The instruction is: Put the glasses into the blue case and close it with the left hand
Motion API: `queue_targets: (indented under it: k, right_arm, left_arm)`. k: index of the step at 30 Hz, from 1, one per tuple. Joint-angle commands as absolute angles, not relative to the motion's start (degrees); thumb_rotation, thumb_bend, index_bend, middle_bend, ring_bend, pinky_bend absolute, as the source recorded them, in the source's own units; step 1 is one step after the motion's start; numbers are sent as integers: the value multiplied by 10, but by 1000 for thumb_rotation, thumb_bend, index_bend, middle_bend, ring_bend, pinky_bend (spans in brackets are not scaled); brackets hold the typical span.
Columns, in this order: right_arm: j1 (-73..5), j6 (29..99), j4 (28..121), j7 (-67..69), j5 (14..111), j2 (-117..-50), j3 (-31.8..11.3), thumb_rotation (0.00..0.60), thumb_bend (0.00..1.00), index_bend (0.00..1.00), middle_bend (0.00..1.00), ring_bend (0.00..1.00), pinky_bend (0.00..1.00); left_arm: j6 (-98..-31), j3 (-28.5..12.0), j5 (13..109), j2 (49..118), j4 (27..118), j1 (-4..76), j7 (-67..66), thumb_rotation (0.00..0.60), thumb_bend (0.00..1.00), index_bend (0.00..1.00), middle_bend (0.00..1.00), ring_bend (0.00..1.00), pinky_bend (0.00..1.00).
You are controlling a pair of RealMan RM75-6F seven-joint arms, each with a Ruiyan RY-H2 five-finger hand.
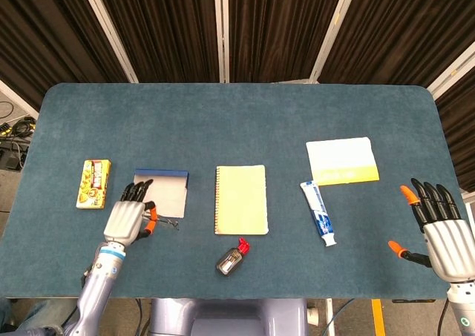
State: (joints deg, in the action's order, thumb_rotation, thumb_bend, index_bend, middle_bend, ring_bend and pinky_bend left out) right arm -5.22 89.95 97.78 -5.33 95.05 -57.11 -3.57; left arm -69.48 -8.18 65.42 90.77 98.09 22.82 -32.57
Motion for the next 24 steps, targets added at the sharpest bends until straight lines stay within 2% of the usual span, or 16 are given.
queue_targets:
  k: [1, 8, 13, 24]
  right_arm:
    - [-53, 898, 977, -55, 950, -572, -36, 600, 0, 0, 0, 0, 0]
    - [-55, 892, 977, -64, 945, -575, -36, 600, 0, 0, 0, 0, 0]
    - [-57, 887, 975, -65, 936, -577, -39, 600, 0, 0, 0, 0, 0]
    - [-59, 883, 974, -66, 931, -578, -40, 600, 0, 0, 0, 0, 0]
  left_arm:
    - [-688, -101, 647, 905, 966, 241, -317, 600, 476, 607, 0, 0, 0]
    - [-637, -153, 612, 919, 886, 290, -277, 600, 481, 618, 0, 0, 0]
    - [-597, -159, 617, 947, 797, 318, -216, 600, 480, 623, 0, 0, 0]
    - [-570, -162, 601, 993, 707, 345, -168, 600, 482, 623, 0, 0, 0]
